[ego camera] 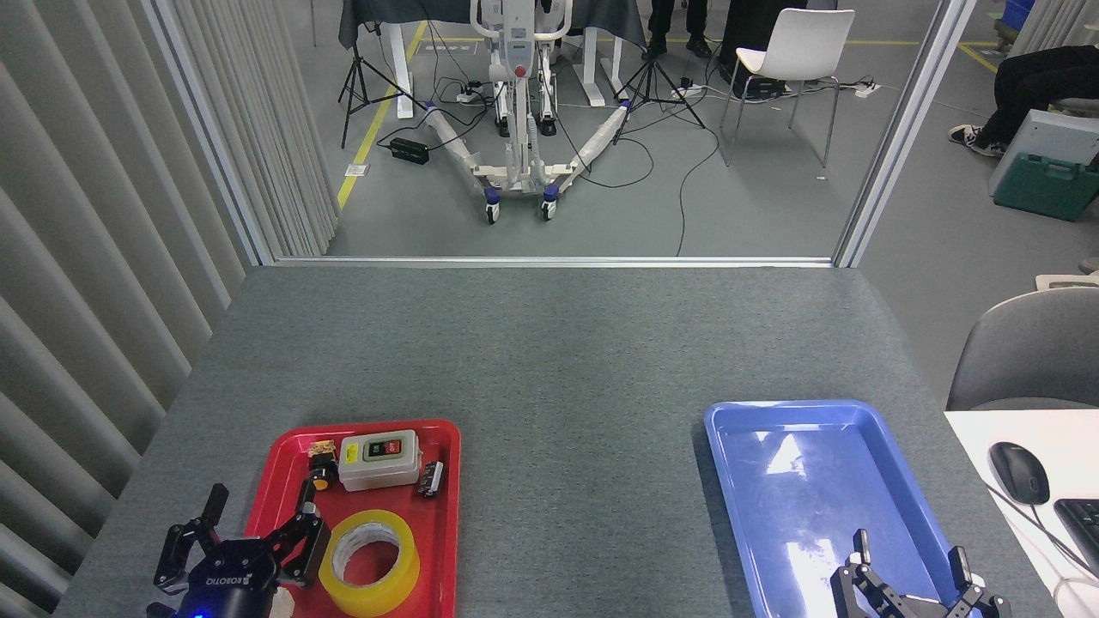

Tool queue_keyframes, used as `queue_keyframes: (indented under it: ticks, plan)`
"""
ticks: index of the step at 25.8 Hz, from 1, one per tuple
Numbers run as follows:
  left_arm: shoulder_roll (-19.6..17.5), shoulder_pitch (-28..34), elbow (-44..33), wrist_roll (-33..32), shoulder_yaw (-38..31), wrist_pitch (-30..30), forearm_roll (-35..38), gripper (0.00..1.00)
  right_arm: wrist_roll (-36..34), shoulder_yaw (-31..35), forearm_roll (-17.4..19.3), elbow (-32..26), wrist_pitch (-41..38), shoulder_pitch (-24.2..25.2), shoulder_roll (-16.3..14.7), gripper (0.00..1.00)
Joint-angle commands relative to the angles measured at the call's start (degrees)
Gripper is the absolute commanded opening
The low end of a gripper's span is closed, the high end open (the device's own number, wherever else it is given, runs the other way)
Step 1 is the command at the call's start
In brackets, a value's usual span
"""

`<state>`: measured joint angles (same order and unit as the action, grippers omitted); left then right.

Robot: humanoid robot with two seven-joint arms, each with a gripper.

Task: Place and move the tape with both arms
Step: 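Move the left gripper toward the yellow tape roll in the red tray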

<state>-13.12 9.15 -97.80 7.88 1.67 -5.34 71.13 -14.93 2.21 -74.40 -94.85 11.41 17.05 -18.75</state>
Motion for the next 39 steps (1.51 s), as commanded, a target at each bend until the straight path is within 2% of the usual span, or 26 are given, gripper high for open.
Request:
queue_keyframes:
  ticks: [1,3,4,10,16,28,29,34,39]
  plan:
    - [-0.1,0.9,-0.1,1.5,-0.4,0.3,-0.2,1.00,0.0,-0.3,0.2,0.0,-0.2,0.0,0.1,1.00]
    - [0.1,1.8,-0.8,7.9,-0.5,0.1,-0.3,1.00,0.7,-0.4,1.0,0.0,0.1,0.0,0.0,1.00]
    - [0.2,2.0,-1.2,8.7,-0.5,-0.6,-0.3,1.00,1.0,-0.5,1.5,0.0,0.1,0.0,-0.1,1.00]
    - [0.5,2.0,-1.2,6.3,-0.2,-2.0,-0.5,1.00,1.0,-0.8,2.6,0.3,-1.7,-0.1,-0.4,1.00]
    - [1.9,2.0,-1.0,6.0,0.1,-2.1,-0.3,1.00,1.0,-0.6,3.3,0.2,-10.3,0.0,-0.6,1.00]
    - [1.9,2.1,-1.2,5.3,0.0,-1.5,-0.3,1.00,1.0,-0.7,3.3,0.3,-10.6,-0.1,-0.5,1.00]
    - [1.9,2.2,-1.3,3.4,-0.3,-1.0,-0.4,1.00,1.0,-0.7,3.2,0.3,-10.7,-0.1,-0.5,1.00]
    - [1.3,-1.5,-1.4,-18.0,-0.8,4.6,-2.3,1.00,1.1,-0.7,3.0,0.2,-10.7,-0.1,-0.6,1.00]
    - [-2.5,-7.3,-1.2,-26.9,-0.1,6.8,-11.2,1.00,1.3,-0.7,3.0,0.2,-10.6,0.0,-0.4,1.00]
